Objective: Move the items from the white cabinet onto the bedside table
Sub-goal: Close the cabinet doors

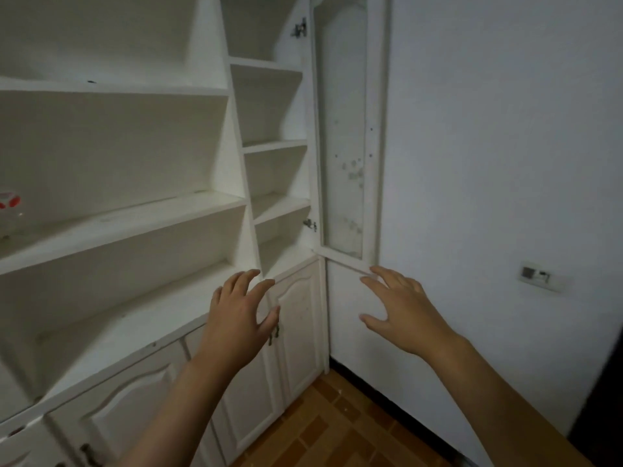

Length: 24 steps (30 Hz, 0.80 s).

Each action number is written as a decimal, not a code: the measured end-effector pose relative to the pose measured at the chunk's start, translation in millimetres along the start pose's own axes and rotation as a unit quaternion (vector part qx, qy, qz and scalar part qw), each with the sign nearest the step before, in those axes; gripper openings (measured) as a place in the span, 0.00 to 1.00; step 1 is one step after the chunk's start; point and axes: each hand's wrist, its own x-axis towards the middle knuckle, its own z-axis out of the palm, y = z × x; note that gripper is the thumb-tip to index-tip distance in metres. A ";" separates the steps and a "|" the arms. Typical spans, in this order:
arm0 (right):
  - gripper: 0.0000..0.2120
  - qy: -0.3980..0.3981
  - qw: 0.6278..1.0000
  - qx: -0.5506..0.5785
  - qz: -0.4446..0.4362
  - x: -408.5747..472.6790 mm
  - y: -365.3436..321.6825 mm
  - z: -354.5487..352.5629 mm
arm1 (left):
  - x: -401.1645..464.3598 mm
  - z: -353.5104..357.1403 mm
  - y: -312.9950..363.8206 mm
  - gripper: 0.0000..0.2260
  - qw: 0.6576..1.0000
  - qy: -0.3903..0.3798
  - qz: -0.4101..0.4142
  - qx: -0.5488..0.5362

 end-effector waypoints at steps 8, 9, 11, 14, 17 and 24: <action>0.34 0.012 0.998 -0.014 0.054 12.9 83.5 -2.6 | 71.0 61.8 46.2 0.25 0.998 -0.007 0.049 -0.037; 0.34 0.012 0.998 -0.017 0.060 17.4 91.9 -1.6 | 81.4 70.8 48.4 0.25 0.998 -0.008 0.053 -0.042; 0.33 0.016 0.997 -0.024 0.069 29.1 108.9 1.2 | 105.2 89.9 51.7 0.25 0.996 -0.010 0.064 -0.054; 0.33 0.016 0.996 -0.039 0.082 55.5 134.3 5.7 | 143.6 120.5 53.2 0.25 0.994 -0.006 0.077 -0.074; 0.34 0.017 0.994 -0.062 0.092 90.8 159.1 11.7 | 186.9 151.2 48.7 0.25 0.992 -0.001 0.087 -0.093; 0.34 0.037 0.990 -0.097 0.095 195.0 207.5 25.2 | 303.0 211.1 17.8 0.25 0.987 -0.001 0.100 -0.123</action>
